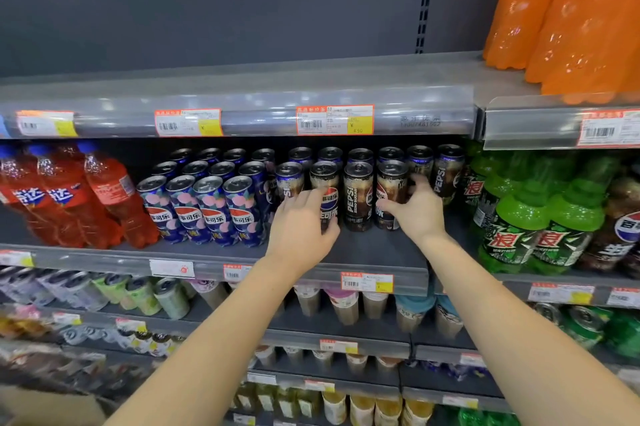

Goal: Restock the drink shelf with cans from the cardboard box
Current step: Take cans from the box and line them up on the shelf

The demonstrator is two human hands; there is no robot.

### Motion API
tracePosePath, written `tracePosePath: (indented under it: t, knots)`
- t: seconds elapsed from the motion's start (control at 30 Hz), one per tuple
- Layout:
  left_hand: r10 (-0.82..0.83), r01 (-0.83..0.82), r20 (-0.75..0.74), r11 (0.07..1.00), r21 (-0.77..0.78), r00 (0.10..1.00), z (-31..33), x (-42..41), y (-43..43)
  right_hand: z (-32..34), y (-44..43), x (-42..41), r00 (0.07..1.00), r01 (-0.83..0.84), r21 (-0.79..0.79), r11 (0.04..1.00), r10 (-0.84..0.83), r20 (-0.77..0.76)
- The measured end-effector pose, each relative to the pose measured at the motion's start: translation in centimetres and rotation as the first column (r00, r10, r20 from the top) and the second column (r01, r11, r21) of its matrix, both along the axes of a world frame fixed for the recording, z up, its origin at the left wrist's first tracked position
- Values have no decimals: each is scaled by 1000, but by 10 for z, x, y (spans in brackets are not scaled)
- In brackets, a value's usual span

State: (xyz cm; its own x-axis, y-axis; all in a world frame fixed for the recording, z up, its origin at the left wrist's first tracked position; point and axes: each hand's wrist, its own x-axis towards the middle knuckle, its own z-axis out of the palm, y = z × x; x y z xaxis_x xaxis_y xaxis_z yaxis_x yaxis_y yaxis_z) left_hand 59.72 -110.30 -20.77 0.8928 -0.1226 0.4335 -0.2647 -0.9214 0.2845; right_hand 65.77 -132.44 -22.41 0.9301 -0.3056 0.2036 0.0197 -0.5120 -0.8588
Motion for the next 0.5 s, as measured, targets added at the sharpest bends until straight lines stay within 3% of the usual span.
tracePosePath:
  t: [0.13, 0.2, 0.27, 0.37, 0.5]
  knots:
    - [-7, 6, -15, 999, -52, 1000, -5, -9, 6, -7, 19, -43, 989, 143, -119, 983, -139, 46]
    - [8, -9, -36, 999, -43, 999, -9, -15, 13, -16, 35, -67, 992, 59, -185, 981, -37, 121]
    - [41, -42, -68, 999, -22, 997, -14, -20, 25, -25, 53, -78, 989, -95, -266, 959, 121, 83]
    - [99, -100, -110, 995, -5, 989, -20, -34, 51, -32, 80, -79, 908, -393, -374, 840, 419, -13]
    - [211, -203, -160, 977, 60, 964, -31, -68, 101, -38, 129, -83, 805, -544, -498, 675, 587, -83]
